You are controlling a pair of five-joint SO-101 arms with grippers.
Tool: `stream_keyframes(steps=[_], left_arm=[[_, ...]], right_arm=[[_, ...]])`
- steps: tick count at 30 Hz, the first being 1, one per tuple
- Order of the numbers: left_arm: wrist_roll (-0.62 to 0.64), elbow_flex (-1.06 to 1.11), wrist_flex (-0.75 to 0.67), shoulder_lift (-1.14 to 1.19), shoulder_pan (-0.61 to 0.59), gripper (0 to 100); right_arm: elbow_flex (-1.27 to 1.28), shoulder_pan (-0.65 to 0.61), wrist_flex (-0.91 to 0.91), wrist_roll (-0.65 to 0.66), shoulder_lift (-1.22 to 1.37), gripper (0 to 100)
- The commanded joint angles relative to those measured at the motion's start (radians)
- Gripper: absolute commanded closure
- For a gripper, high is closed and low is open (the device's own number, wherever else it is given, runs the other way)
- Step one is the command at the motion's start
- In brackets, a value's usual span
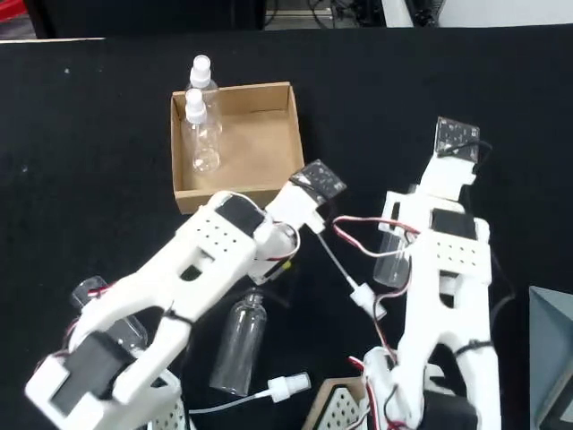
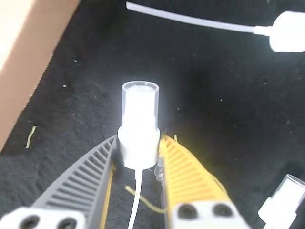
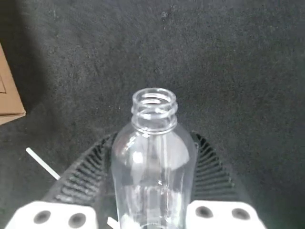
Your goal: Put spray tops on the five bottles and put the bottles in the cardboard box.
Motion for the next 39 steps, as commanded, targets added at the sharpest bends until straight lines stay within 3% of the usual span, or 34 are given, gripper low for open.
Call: stream_keyframes(steps=[1, 20, 33, 39], left_arm=[[0.011, 0.012, 0.009, -0.143, -0.012, 97], [0.321, 0.091, -0.002, -0.479, -0.012, 97], [0.377, 0.102, -0.005, -0.569, -0.061, 97], [0.377, 0.188, -0.097, -0.620, -0.061, 97]], right_arm=[[0.013, -0.032, -0.002, -0.003, -0.111, 88.4], [0.154, -0.107, -0.002, 0.000, -0.417, 88.5], [0.274, -0.184, -0.002, 0.002, -0.668, 88.5], [0.329, -0.190, -0.003, 0.002, -0.792, 88.5]])
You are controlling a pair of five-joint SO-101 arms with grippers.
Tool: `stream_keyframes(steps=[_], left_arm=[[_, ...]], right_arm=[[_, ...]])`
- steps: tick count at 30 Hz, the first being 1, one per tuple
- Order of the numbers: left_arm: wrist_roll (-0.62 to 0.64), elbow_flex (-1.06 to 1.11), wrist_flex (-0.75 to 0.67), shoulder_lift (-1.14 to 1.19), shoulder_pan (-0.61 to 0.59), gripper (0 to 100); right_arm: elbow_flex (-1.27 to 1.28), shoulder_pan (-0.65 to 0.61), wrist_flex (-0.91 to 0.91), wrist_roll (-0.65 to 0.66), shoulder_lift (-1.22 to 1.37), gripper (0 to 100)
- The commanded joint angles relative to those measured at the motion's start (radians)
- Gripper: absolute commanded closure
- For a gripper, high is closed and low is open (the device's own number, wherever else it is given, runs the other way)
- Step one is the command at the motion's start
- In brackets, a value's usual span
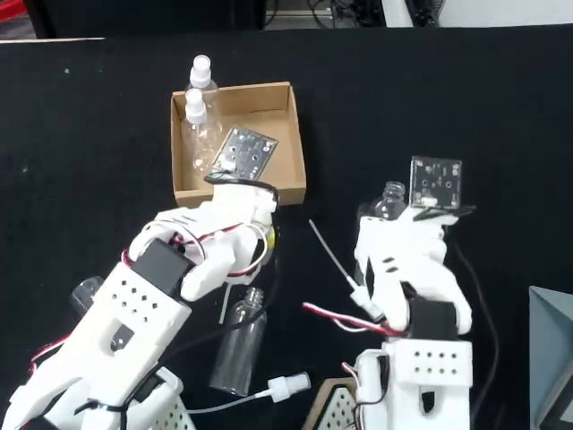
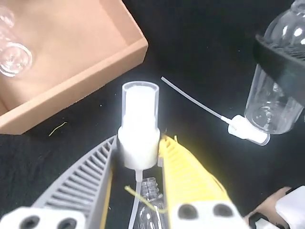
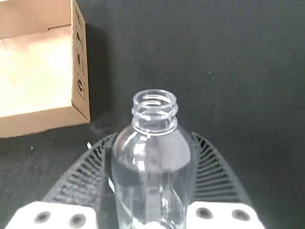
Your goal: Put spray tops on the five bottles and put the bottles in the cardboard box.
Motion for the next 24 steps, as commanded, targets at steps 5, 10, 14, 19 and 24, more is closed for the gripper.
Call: stream_keyframes(steps=[5, 10, 14, 19, 24], left_arm=[[0.008, 0.068, -0.103, -0.133, -0.015, 97], [0.055, 0.077, -0.097, -0.184, -0.015, 97], [0.061, 0.079, -0.095, -0.215, -0.016, 97], [0.063, 0.111, -0.104, -0.267, -0.016, 97], [0.120, 0.116, -0.104, -0.325, -0.081, 97]], right_arm=[[0.035, -0.018, -0.003, 0.002, -0.145, 88.5], [0.062, -0.018, -0.008, 0.002, -0.202, 88.5], [0.116, -0.018, -0.066, 0.002, -0.243, 88.5], [0.160, -0.029, -0.095, 0.002, -0.306, 88.5], [0.203, -0.089, -0.094, 0.002, -0.377, 88.5]])
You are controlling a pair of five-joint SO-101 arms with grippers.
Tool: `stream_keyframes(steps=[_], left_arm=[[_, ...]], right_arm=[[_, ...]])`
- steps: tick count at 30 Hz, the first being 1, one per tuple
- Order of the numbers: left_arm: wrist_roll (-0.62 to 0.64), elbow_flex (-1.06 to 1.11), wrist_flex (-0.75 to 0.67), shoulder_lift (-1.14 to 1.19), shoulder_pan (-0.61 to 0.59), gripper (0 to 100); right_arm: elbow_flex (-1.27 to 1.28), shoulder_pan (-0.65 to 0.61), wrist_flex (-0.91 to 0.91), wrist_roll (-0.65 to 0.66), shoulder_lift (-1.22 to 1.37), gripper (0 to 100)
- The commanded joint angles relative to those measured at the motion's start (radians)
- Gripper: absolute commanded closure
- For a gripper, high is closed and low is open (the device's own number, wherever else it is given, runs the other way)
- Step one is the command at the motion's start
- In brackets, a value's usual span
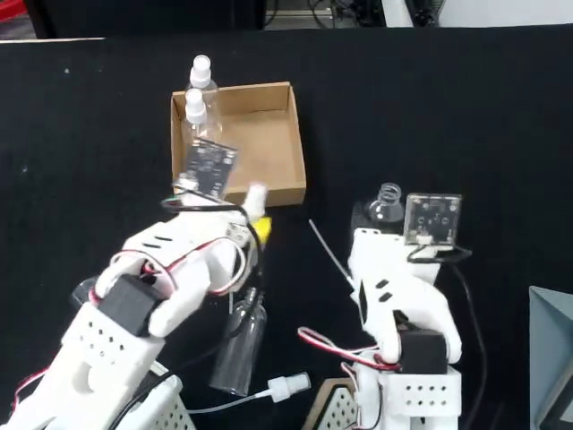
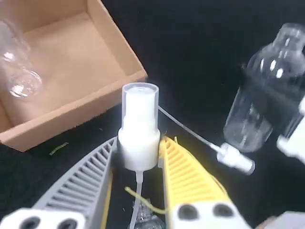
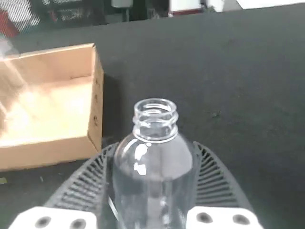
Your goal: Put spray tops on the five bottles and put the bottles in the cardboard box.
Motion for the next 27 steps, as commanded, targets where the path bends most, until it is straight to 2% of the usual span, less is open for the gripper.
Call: stream_keyframes(steps=[1, 8, 15, 21, 27], left_arm=[[0.074, -0.021, -0.025, -0.072, -0.070, 97], [0.117, -0.019, -0.021, -0.132, -0.124, 97], [0.199, -0.010, -0.025, -0.189, -0.188, 97], [0.253, 0.002, -0.026, -0.253, -0.239, 97], [0.292, 0.133, -0.172, -0.354, -0.302, 97]], right_arm=[[0.010, -0.046, -0.031, 0.002, -0.070, 88.5], [0.071, -0.051, -0.032, 0.060, -0.193, 88.5], [0.116, -0.052, -0.032, 0.063, -0.292, 88.5], [0.122, -0.121, -0.028, 0.064, -0.289, 88.5], [0.137, -0.133, -0.032, 0.106, -0.289, 88.5]])
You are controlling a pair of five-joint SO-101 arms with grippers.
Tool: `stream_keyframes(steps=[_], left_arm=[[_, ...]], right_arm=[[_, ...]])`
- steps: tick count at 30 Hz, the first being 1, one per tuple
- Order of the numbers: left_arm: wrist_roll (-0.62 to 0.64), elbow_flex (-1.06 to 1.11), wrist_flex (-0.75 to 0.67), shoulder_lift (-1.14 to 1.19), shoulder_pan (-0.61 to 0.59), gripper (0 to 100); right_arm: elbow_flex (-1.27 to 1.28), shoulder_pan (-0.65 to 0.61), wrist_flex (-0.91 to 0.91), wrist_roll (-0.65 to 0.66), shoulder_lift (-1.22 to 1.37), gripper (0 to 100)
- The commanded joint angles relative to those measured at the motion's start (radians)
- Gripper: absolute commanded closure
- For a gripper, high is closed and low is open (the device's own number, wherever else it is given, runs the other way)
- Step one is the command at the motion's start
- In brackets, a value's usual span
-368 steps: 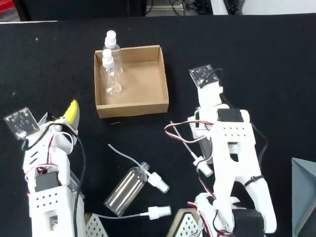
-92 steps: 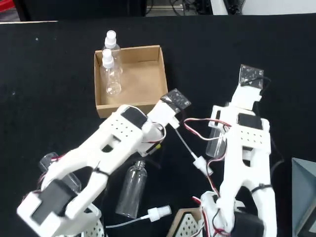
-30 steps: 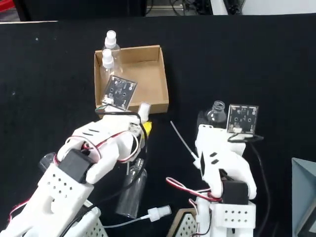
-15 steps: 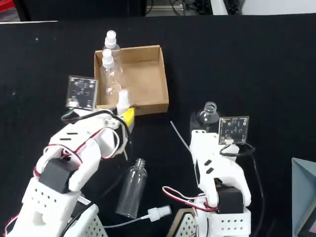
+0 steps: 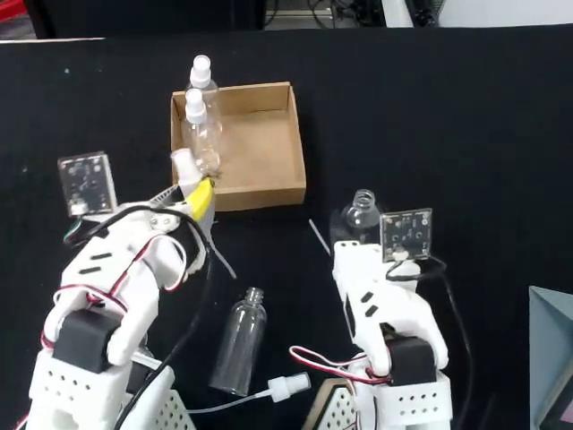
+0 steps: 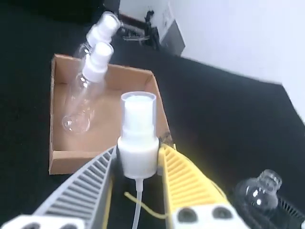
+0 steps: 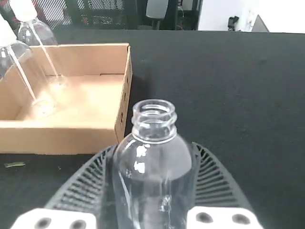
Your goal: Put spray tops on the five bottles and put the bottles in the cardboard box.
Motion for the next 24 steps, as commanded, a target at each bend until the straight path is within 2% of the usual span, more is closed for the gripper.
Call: stream_keyframes(steps=[1, 9, 17, 24], left_arm=[[0.018, 0.076, -0.141, -0.098, -0.048, 97], [0.018, 0.220, -0.244, -0.304, -0.053, 97], [0.020, 0.278, -0.245, -0.450, -0.051, 97], [0.117, 0.302, -0.247, -0.494, -0.053, 97]], right_arm=[[-0.005, -0.023, -0.032, 0.041, -0.101, 88.5], [-0.005, -0.028, -0.032, 0.051, -0.101, 88.5], [0.012, -0.138, -0.026, 0.051, -0.101, 88.5], [0.035, -0.204, -0.032, 0.052, -0.101, 88.2]])
